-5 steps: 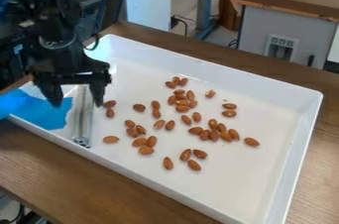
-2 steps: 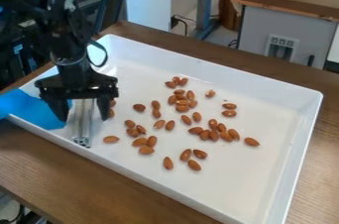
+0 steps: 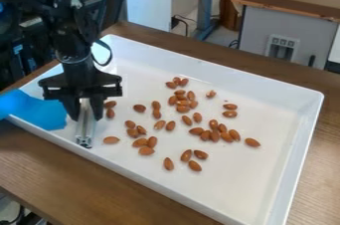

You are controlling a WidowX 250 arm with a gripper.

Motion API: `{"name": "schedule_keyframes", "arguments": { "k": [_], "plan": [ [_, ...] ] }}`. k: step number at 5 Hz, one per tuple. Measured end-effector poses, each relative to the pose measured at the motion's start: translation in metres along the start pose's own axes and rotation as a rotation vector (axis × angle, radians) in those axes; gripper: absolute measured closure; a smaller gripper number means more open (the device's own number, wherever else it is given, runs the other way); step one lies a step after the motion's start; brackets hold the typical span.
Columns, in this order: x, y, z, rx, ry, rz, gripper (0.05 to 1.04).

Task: Sweep into pile

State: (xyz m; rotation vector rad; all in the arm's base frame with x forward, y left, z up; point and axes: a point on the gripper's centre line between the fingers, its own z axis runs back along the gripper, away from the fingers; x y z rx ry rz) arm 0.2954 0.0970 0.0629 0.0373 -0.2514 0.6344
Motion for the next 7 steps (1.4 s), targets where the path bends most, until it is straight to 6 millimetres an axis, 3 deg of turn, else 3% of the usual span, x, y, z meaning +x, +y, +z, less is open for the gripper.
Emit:
{"name": "schedule_keyframes", "arguments": {
  "k": [2,5,7],
  "plan": [
    [-0.013,-0.030,0.005,-0.015,0.045,-0.012,0.715],
    [-0.012,-0.090,-0.003,-0.012,0.017,0.028,0.715],
    [-0.043,-0.148,0.008,-0.055,0.098,0.033,0.715]
  ]
}}
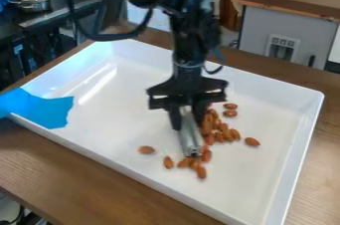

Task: Sweep into pile

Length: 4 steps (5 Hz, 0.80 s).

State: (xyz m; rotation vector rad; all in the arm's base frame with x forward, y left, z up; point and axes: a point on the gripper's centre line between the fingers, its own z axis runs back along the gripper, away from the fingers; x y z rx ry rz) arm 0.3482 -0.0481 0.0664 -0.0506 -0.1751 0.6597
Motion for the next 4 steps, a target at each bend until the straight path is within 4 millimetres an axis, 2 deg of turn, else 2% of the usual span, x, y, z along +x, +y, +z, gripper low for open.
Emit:
{"name": "schedule_keyframes", "arguments": {
  "k": [3,4],
  "plan": [
    [-0.006,-0.077,-0.010,-0.030,-0.074,0.020,0.715],
    [-0.009,-0.094,-0.009,-0.038,-0.048,0.050,0.715]
  ]
}}
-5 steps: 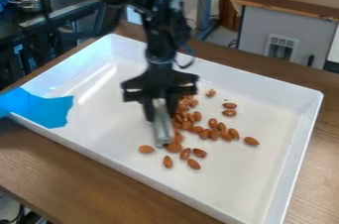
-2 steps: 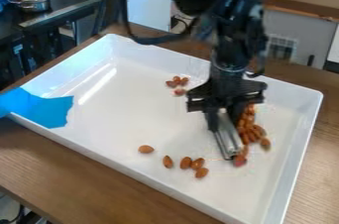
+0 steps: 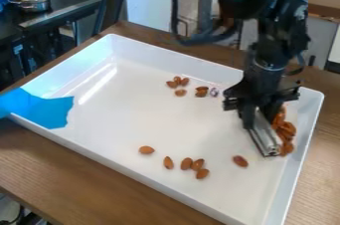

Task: Sweep into pile

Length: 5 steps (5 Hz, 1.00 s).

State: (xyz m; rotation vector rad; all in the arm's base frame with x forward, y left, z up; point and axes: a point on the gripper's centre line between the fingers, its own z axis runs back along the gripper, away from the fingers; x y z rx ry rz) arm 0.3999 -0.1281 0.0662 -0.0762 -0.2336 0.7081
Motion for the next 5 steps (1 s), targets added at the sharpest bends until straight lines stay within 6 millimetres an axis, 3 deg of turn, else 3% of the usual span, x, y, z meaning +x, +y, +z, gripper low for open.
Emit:
{"name": "schedule_keyframes", "arguments": {
  "k": [1,2,3,4,5],
  "plan": [
    [-0.003,-0.010,0.012,-0.029,0.043,0.020,0.715],
    [0.002,0.001,0.047,-0.089,0.038,0.026,0.715],
    [0.019,0.039,0.081,-0.116,0.019,0.087,0.715],
    [0.030,0.078,0.097,-0.047,0.010,0.202,0.715],
    [0.027,0.112,0.097,0.063,0.043,0.390,0.715]
  ]
}}
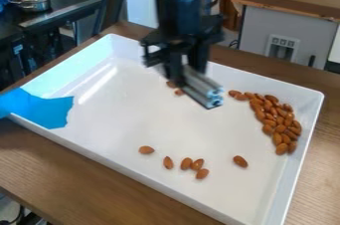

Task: Sweep into pile

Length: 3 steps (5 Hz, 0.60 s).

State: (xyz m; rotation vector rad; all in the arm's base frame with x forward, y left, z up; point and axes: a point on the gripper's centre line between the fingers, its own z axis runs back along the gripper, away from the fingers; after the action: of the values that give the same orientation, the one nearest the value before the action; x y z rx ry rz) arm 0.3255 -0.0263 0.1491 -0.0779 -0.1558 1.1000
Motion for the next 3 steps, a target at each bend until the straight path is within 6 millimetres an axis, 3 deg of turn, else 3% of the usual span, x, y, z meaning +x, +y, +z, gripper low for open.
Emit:
{"name": "schedule_keyframes", "arguments": {
  "k": [2,3],
  "plan": [
    [0.010,0.046,-0.020,0.183,0.019,0.216,0.715],
    [0.007,0.063,-0.033,0.236,0.012,0.243,0.715]
  ]
}}
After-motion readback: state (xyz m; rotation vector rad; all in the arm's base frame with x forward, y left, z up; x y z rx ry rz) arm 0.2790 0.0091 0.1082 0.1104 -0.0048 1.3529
